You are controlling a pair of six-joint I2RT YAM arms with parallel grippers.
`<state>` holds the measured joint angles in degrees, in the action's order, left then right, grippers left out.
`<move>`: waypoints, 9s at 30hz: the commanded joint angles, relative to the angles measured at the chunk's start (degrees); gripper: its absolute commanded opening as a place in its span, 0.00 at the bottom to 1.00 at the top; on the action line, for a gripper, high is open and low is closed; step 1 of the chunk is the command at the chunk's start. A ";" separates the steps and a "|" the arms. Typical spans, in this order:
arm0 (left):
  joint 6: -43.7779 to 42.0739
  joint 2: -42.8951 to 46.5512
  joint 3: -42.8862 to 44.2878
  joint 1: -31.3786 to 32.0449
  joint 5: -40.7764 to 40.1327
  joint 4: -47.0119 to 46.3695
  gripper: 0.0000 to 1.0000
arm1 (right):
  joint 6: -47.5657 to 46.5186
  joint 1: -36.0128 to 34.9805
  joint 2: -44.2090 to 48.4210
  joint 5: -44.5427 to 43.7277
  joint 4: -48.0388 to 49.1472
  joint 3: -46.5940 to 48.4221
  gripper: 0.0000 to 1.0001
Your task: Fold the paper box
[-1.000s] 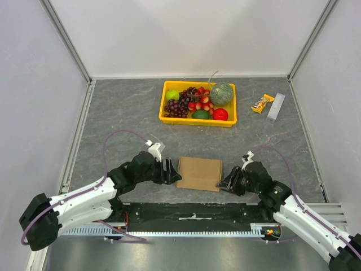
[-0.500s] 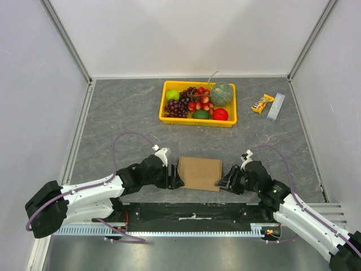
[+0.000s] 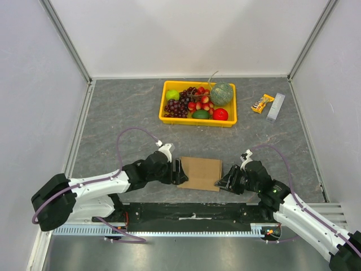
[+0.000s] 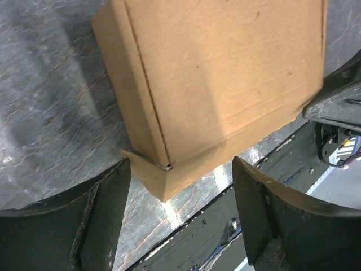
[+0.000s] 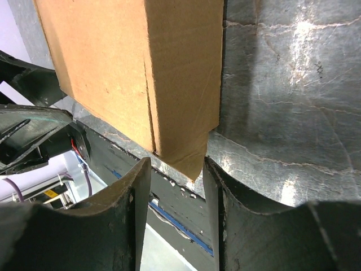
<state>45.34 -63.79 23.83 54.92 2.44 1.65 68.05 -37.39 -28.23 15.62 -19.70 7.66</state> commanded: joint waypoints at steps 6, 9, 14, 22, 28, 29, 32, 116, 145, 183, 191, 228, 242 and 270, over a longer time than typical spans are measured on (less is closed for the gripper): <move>0.18 -3.88 3.67 1.77 0.20 -4.37 0.78 | -0.82 -0.14 -0.16 0.47 2.39 2.09 0.49; 0.27 -3.80 3.67 1.95 0.81 -4.37 0.78 | -0.73 -0.14 -0.42 0.55 2.74 2.18 0.49; 0.45 -3.97 4.03 2.21 2.31 -4.46 0.78 | -0.99 -0.14 -1.56 1.61 4.15 2.01 0.49; 1.33 -5.29 4.55 2.92 5.12 -6.66 0.72 | -0.73 -0.14 -2.97 2.58 5.99 1.83 0.50; 1.50 -5.56 4.64 3.09 5.21 -6.84 0.65 | -0.73 -0.14 -3.32 2.58 6.43 1.83 0.49; 1.59 -5.56 4.55 3.09 5.12 -6.84 0.64 | -0.64 -0.06 -3.32 2.58 6.35 1.74 0.49; 1.85 -5.38 4.47 3.01 5.12 -6.84 0.63 | -0.55 -0.14 -3.50 2.58 6.61 1.83 0.49; -0.96 -11.54 15.10 0.81 2.57 4.41 0.84 | -1.08 -0.14 -7.46 4.07 10.92 2.01 0.55; -0.69 -6.35 6.75 -0.07 -1.38 4.68 0.85 | -17.07 -0.14 -12.38 -9.20 -7.72 16.07 0.61; -2.19 -5.30 4.64 -0.51 -6.13 -1.30 0.81 | -17.08 -0.06 -12.29 -4.99 -0.17 9.83 0.52; -4.30 -5.29 4.11 -0.60 -5.16 -5.60 0.74 | -16.64 -0.14 -10.01 -2.70 5.28 6.32 0.51; -7.46 -8.02 2.36 -0.60 -7.01 -7.80 0.56 | -33.95 -0.14 -26.33 -17.55 -3.08 33.03 0.31; -8.43 -8.98 2.44 -0.51 -8.06 -5.43 0.62 | -37.20 0.12 -48.67 -22.90 8.98 41.29 0.27; -9.40 -12.67 6.66 -0.51 -9.64 0.63 0.57 | -40.98 -0.05 -61.33 -15.80 7.13 41.91 0.23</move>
<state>38.04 -74.43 28.32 54.39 -5.80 1.39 27.81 -37.39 -89.86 -3.20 -13.85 50.70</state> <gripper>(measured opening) 0.576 0.229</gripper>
